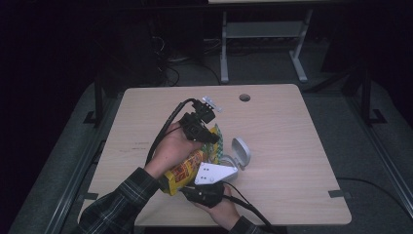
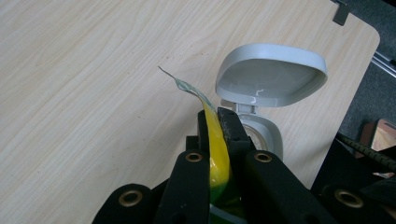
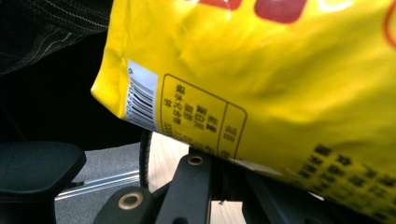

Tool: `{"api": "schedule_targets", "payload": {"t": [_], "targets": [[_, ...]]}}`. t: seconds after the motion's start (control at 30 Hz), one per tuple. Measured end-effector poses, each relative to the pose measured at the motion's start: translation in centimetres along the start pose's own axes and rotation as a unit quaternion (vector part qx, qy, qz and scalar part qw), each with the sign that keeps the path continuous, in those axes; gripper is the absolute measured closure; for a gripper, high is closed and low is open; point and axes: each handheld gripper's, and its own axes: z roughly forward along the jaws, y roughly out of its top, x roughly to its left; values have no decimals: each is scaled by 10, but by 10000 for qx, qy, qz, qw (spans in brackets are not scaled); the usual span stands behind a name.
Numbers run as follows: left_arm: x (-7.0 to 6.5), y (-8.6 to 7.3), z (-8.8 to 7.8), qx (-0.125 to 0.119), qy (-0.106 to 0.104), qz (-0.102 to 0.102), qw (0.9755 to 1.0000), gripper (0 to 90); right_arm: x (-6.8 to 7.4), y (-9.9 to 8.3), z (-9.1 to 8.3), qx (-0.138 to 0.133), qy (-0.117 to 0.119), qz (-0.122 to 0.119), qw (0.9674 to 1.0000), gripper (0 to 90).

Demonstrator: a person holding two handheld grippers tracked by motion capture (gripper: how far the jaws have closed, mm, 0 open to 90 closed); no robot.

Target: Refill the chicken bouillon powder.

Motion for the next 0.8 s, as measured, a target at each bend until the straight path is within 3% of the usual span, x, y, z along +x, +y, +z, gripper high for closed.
{"api": "schedule_targets", "payload": {"t": [0.8], "targets": [[-2, 5, 2, 64, 27, 36, 10000, 898, -2, 1, -2, -39, -37, 47, 10000, 899]]}}
